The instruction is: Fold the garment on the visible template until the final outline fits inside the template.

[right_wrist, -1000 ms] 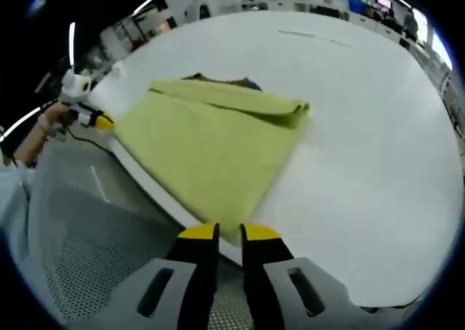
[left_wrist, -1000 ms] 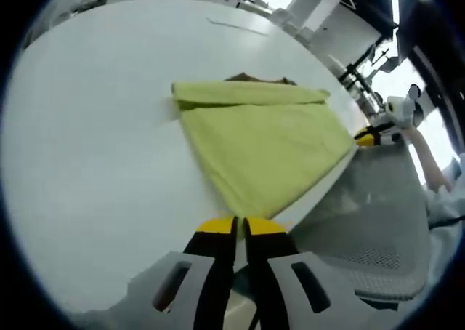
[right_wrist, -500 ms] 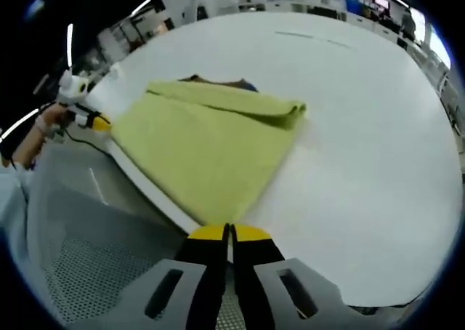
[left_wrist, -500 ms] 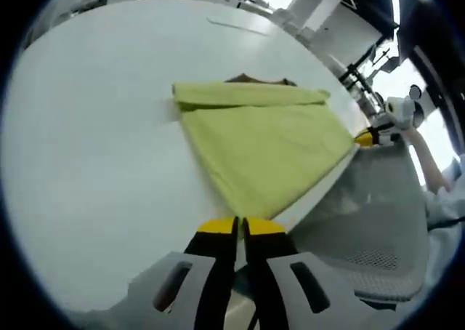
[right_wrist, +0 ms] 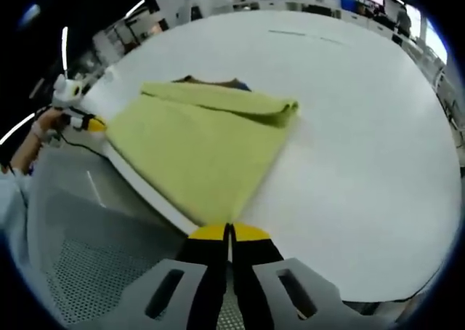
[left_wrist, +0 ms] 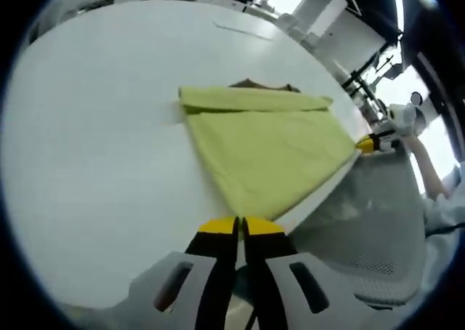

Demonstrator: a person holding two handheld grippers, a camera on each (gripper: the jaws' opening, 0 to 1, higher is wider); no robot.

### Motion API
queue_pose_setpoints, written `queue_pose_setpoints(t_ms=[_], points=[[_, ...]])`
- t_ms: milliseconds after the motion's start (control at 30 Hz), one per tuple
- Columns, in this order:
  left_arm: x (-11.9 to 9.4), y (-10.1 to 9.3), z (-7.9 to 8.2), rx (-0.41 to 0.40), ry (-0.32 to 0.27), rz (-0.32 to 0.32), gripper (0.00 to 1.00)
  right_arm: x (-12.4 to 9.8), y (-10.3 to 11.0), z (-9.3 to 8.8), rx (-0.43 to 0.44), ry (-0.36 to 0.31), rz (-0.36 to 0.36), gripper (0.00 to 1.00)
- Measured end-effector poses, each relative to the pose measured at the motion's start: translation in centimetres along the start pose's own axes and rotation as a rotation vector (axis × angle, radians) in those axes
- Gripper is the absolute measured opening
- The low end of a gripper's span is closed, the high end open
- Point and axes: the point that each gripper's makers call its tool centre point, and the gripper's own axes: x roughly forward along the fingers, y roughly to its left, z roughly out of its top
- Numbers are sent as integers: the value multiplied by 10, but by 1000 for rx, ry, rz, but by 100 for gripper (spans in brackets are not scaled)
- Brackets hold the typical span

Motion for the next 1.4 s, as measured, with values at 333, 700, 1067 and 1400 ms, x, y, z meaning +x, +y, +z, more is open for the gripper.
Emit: queue_pose_setpoints(t_ms=[333,700,1067,1400], points=[[0,0,-9,-10,25,-4,0,-3,-2,-1,-6,10,-15,1],[-3,-8,-24,77,130,11,0,-9,7,-12,-34,81,3,1],[-5,-12,-33,138,216,20,0,-10,11,-28,-75,182,9,1],[-3,-13,-42,164,275,14,0,-9,13,-38,-95,241,11,1]])
